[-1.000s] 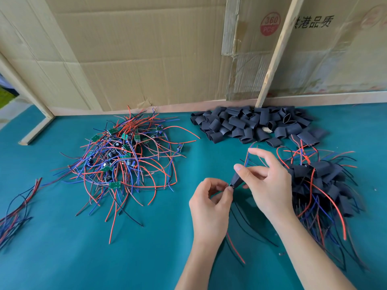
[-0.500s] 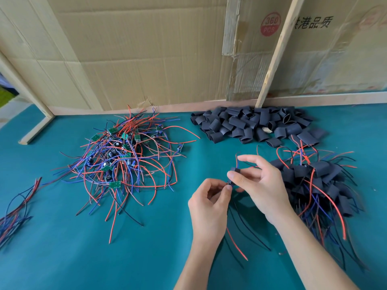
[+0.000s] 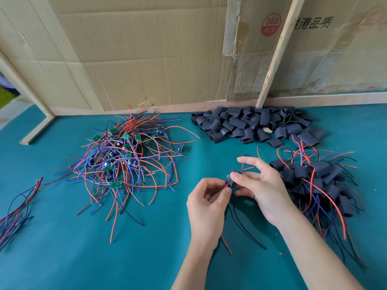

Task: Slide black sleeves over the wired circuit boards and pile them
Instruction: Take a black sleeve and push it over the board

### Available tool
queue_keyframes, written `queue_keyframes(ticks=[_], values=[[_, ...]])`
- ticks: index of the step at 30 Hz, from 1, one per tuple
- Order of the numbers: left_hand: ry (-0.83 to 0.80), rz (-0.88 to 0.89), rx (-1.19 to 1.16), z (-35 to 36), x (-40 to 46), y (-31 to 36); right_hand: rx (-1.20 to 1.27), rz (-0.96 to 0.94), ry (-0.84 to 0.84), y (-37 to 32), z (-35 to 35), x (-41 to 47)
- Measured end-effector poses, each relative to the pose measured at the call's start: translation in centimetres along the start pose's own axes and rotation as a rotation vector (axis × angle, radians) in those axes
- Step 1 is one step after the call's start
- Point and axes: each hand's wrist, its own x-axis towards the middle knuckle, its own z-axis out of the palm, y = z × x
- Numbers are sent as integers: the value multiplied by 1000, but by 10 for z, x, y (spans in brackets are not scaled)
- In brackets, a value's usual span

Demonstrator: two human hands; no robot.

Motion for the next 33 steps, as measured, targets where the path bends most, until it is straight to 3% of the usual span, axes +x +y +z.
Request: queue_keyframes(ticks=[12,20,33], values=[[37,0,7,4,1,-4,-2,36,-154,-3,2,-4],[60,-52,-66,6,1,-2,-76,-38,-80,0,8,-5],[8,-26,-49,6,-1,3,-108,-32,-128,-3,9,-9]])
